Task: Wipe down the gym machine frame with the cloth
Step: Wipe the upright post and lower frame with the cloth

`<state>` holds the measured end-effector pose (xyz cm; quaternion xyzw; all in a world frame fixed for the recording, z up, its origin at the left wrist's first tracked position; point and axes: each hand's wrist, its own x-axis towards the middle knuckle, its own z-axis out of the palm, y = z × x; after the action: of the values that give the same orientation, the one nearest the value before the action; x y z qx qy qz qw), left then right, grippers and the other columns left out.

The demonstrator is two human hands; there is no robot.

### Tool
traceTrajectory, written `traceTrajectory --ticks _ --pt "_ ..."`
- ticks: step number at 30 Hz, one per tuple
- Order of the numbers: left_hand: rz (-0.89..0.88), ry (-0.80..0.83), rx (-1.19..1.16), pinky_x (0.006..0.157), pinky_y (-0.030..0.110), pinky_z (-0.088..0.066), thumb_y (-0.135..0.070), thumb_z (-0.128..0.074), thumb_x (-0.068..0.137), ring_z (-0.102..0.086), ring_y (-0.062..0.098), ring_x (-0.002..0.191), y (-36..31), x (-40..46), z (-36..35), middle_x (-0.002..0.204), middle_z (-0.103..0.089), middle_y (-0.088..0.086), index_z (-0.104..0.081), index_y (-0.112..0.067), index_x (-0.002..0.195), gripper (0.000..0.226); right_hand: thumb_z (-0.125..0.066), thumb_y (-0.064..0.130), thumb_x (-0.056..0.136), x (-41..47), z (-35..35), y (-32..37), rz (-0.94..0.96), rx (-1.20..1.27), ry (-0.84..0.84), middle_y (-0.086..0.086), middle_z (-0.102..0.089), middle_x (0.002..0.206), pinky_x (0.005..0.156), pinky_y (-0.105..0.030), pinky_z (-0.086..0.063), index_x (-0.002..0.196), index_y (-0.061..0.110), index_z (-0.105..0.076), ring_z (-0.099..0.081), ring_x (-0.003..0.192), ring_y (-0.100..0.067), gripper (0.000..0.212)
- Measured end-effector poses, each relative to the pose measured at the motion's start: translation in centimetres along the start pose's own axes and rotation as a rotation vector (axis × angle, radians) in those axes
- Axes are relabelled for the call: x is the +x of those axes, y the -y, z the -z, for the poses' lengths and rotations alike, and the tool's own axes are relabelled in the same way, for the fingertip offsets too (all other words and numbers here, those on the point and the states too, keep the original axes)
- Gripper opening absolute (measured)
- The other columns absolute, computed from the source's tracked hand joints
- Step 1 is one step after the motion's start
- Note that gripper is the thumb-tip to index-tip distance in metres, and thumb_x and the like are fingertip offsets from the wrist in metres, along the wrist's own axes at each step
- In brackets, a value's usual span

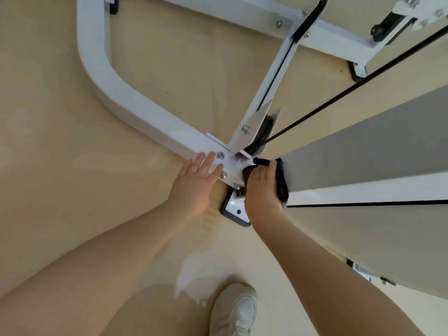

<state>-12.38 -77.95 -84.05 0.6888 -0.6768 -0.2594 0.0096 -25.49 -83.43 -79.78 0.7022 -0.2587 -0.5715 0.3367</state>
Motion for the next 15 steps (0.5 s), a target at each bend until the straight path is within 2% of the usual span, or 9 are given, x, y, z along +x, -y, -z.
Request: traceTrajectory --ticks 3,7,9,12,15 --pt "-0.004 -0.025 0.004 0.114 0.036 0.009 -0.008 -0.033 0.094 0.014 0.024 0.143 0.2 0.1 -0.5 0.155 0.017 0.005 -0.002 -0.023 0.149 0.064 -0.06 0.02 0.087 -0.2 -0.1 -0.9 -0.017 0.069 -0.029 -0.017 -0.033 0.142 0.112 -0.056 -0.007 0.144 0.0 -0.019 -0.029 0.133 -0.035 0.073" --pt "0.003 0.072 -0.016 0.115 0.038 0.0 -0.01 -0.035 0.094 0.007 0.026 0.144 -0.1 0.2 1.4 0.156 0.009 0.007 -0.009 -0.02 0.148 0.061 -0.059 0.027 0.089 -3.8 0.2 -5.1 -0.03 0.1 -0.035 -0.018 -0.031 0.145 0.112 -0.056 -0.005 0.145 0.002 -0.018 -0.028 0.134 -0.035 0.074" --pt "0.014 0.141 -0.073 0.114 0.039 -0.013 -0.015 -0.036 0.094 -0.006 0.027 0.143 -0.9 0.1 3.6 0.157 0.001 0.008 -0.02 -0.017 0.146 0.054 -0.055 0.031 0.09 -7.1 0.9 -8.6 -0.082 0.125 -0.068 -0.02 -0.03 0.144 0.113 -0.054 -0.003 0.144 0.001 -0.018 -0.028 0.134 -0.036 0.072" --pt "-0.053 0.198 -0.247 0.102 0.037 -0.035 -0.019 -0.039 0.094 -0.035 0.024 0.133 -2.9 -0.7 6.7 0.155 -0.016 0.002 -0.034 -0.018 0.141 0.047 -0.039 0.034 0.096 -12.8 2.1 -14.4 -0.107 0.162 -0.121 -0.022 -0.025 0.147 0.114 -0.052 0.0 0.143 -0.003 -0.014 -0.023 0.136 -0.037 0.065" --pt "-0.119 0.2 -0.482 0.09 0.029 -0.044 -0.018 -0.041 0.094 -0.052 0.019 0.115 -5.1 -1.9 8.9 0.143 -0.039 -0.002 -0.03 -0.024 0.143 0.051 -0.034 0.042 0.097 -17.6 3.2 -19.5 -0.191 0.189 -0.187 -0.02 -0.027 0.148 0.114 -0.05 -0.002 0.143 0.001 -0.018 -0.026 0.136 -0.035 0.063"
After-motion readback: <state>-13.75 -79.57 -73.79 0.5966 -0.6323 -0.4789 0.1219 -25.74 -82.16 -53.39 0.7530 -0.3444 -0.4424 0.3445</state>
